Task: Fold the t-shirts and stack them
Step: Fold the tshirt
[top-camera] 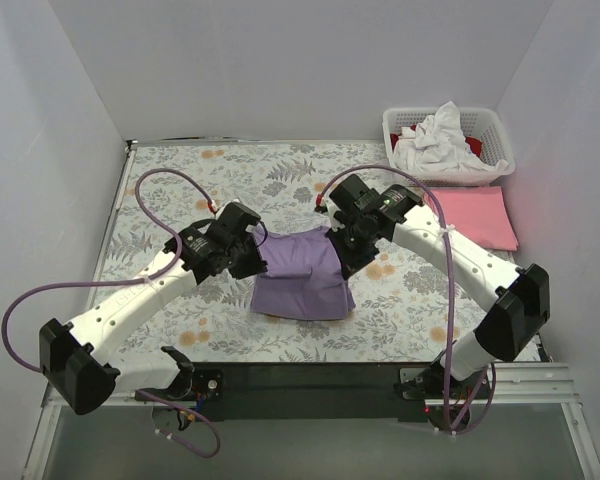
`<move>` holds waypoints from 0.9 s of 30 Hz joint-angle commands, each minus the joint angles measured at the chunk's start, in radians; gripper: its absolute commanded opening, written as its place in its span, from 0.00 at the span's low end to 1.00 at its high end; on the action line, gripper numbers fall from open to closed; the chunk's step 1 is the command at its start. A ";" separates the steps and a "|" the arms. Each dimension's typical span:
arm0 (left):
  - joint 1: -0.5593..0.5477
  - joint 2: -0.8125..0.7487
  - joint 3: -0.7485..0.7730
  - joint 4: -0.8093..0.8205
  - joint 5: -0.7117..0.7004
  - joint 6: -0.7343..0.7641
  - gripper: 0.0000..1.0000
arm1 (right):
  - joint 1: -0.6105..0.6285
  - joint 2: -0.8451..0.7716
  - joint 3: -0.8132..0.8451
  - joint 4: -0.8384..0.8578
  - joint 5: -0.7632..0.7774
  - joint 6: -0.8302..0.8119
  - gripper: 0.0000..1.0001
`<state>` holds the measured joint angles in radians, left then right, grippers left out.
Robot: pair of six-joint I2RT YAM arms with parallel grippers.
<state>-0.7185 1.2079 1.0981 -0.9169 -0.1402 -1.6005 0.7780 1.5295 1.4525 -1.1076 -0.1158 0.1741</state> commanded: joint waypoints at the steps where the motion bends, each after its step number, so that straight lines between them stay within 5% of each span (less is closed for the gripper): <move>1: 0.050 0.018 0.037 0.068 -0.004 0.071 0.00 | -0.034 0.026 0.083 -0.011 -0.005 -0.045 0.01; 27: 0.281 0.427 0.094 0.447 -0.012 0.212 0.00 | -0.272 0.418 0.253 0.238 -0.038 -0.153 0.01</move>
<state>-0.4580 1.6020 1.1751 -0.5571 -0.1234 -1.4269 0.5198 1.9171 1.6505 -0.9276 -0.1387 0.0463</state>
